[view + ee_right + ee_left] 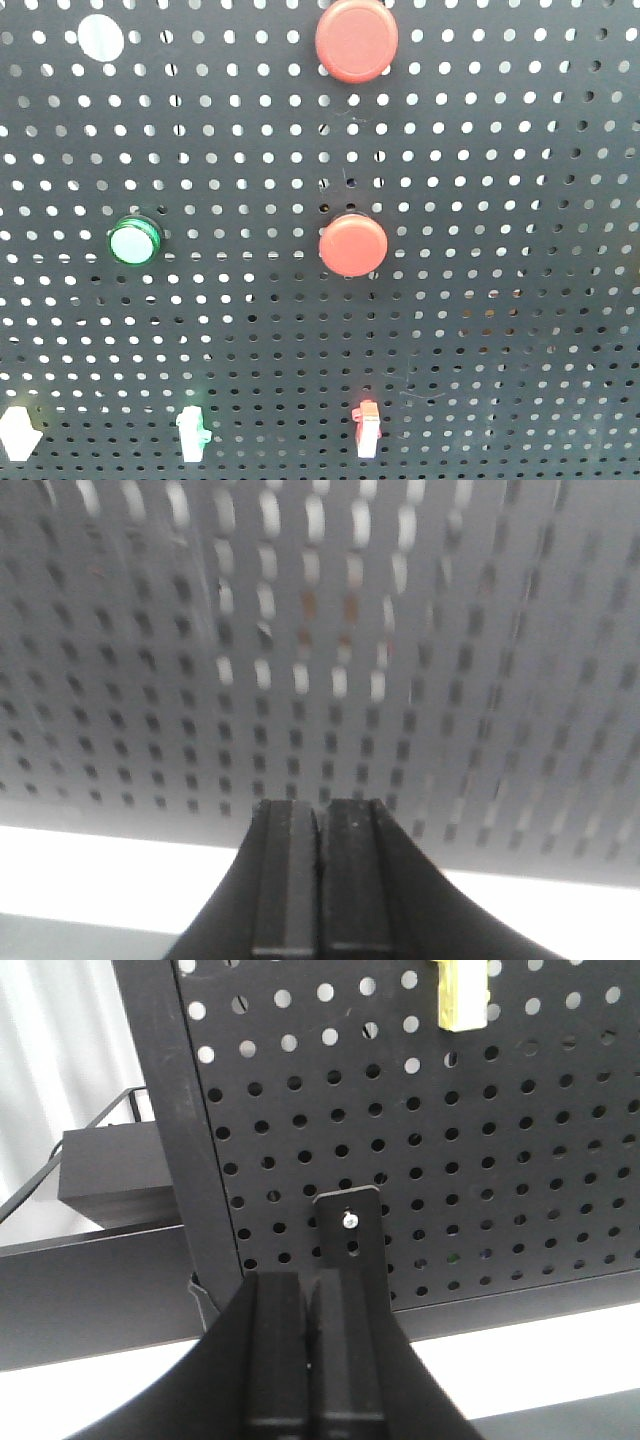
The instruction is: Rotate knob clockwise with right arm
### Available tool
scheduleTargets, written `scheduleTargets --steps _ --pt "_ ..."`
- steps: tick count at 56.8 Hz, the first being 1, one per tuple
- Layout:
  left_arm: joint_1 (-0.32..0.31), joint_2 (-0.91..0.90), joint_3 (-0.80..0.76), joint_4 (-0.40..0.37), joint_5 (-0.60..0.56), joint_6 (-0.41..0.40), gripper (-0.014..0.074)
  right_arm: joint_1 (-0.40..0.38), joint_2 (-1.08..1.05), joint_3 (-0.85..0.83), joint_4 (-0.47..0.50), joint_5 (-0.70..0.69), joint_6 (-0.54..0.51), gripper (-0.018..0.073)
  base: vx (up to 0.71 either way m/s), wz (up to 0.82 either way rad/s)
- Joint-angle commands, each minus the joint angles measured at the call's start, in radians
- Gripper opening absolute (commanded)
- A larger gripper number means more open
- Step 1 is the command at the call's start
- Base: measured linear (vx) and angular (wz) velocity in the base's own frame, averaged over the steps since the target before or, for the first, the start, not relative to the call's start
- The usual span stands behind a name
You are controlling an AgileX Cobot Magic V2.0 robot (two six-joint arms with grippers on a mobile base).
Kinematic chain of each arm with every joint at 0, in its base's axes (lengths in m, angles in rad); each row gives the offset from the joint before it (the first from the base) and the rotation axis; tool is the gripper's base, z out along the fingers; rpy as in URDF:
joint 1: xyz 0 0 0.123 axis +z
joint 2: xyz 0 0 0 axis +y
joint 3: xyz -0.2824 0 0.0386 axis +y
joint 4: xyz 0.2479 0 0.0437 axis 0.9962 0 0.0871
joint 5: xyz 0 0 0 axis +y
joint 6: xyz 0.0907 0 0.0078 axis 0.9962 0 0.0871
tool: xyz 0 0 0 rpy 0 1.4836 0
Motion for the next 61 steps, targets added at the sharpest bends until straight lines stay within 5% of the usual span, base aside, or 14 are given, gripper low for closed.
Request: scheduleTargets --steps 1,12,61 --pt "-0.008 -0.016 0.033 -0.010 -0.086 -0.004 -0.0006 -0.001 0.003 0.018 -0.057 -0.115 0.091 -0.0007 0.00 0.00" --pt "-0.008 -0.016 0.033 -0.010 -0.086 -0.004 -0.0006 -0.001 -0.131 0.088 -0.341 -0.080 0.410 -0.0007 0.00 0.00" --pt "-0.008 -0.016 0.033 -0.010 -0.086 -0.004 -0.0006 -0.001 -0.175 0.088 -0.350 -0.041 0.412 -0.0007 0.00 0.00"
